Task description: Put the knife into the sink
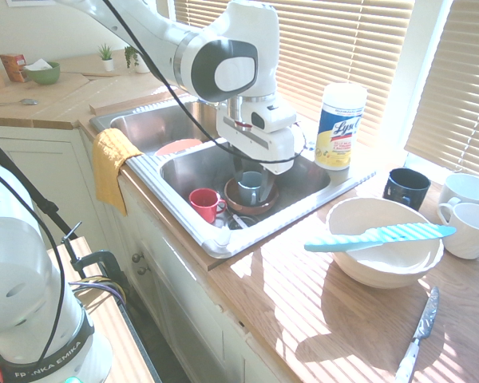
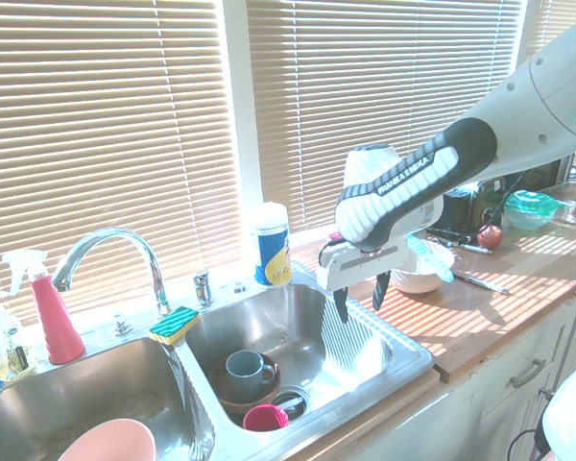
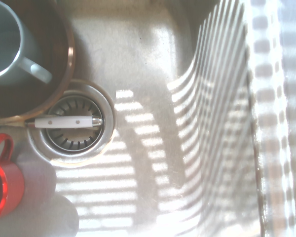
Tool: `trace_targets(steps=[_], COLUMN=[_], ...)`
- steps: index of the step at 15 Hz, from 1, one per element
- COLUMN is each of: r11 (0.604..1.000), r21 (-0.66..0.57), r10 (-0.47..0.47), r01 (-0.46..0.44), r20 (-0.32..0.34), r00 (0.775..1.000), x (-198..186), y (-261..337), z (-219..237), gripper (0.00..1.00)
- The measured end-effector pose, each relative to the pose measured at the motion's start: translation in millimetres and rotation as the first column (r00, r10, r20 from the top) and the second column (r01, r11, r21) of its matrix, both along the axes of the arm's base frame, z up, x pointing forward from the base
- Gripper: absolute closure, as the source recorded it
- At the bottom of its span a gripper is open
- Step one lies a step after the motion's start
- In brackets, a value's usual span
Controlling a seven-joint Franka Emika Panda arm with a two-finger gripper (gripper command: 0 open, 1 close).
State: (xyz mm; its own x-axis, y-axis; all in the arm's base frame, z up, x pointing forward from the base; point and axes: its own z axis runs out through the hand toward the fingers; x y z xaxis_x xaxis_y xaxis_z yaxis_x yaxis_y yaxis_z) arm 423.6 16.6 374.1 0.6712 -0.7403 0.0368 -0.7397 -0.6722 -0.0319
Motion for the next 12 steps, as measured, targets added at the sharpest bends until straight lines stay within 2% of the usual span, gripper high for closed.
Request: trace_targets(steps=[4, 6, 9, 12], r11=[1.000, 0.999, 0.979, 0.933], r21=[-0.014, -0.039, -0.071, -0.081], r10=[0.003, -0.016, -0.186, -0.344], r01=[-0.003, 0.018, 0.190, 0.351], r20=[0.014, 0.038, 0.064, 0.088], r00=[1.000, 0.999, 0.980, 0.935], x=[4, 13, 23, 21], y=[-4, -12, -49, -106], z=[7, 33, 85, 98], gripper=[0.00, 0.00, 0.00, 0.00])
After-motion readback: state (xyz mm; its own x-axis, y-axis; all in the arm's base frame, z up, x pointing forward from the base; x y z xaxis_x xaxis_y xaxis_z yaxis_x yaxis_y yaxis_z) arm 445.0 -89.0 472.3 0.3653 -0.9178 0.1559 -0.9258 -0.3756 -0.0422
